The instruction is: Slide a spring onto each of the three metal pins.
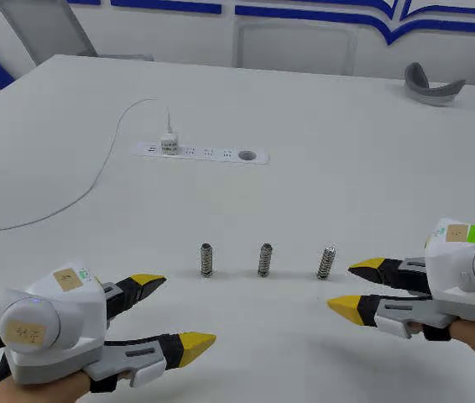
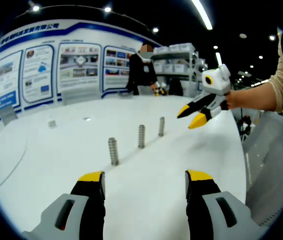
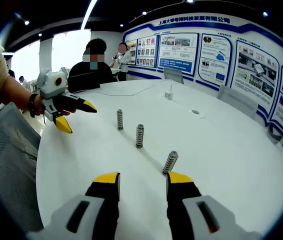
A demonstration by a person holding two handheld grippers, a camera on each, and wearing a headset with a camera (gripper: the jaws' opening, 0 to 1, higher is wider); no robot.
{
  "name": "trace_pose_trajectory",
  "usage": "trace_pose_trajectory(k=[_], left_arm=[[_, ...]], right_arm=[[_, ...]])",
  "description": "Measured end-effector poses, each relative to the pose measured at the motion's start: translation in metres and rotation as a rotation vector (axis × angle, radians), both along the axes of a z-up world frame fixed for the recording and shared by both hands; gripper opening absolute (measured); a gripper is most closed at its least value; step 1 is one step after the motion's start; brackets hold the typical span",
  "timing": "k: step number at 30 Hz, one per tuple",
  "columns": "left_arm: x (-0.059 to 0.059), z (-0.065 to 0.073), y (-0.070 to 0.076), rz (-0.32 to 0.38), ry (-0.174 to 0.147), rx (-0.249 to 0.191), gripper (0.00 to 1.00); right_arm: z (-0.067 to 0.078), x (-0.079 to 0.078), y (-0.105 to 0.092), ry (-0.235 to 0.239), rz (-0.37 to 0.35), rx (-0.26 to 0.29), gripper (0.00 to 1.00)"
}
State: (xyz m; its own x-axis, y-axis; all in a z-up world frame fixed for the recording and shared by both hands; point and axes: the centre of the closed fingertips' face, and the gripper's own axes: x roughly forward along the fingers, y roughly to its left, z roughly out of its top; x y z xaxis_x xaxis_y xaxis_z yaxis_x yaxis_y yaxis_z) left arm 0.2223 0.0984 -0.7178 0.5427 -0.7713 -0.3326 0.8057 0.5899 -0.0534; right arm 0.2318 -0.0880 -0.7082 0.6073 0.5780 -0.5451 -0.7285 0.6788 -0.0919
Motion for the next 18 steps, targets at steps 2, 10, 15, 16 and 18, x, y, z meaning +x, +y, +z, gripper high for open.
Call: trace_pose_trajectory(k=[2, 10, 15, 16, 18], left_arm=[[0.000, 0.000, 0.000, 0.001, 0.002, -0.002, 0.66], [0.000, -0.001, 0.002, 0.006, 0.003, -0.001, 0.66], [0.000, -0.001, 0.002, 0.007, 0.004, -0.002, 0.66], [0.000, -0.002, 0.002, 0.008, 0.004, -0.001, 0.66], [0.000, -0.002, 0.002, 0.008, 0.005, -0.002, 0.66]], right_arm=[[0.000, 0.000, -0.003, -0.001, -0.004, 0.003, 0.39], [-0.003, -0.002, -0.012, 0.002, -0.022, 0.004, 0.47], [-0.004, -0.005, -0.014, 0.005, -0.025, 0.013, 0.54], [-0.005, -0.005, -0.014, 0.006, -0.025, 0.015, 0.54], [-0.005, -0.005, -0.014, 0.008, -0.027, 0.015, 0.55]])
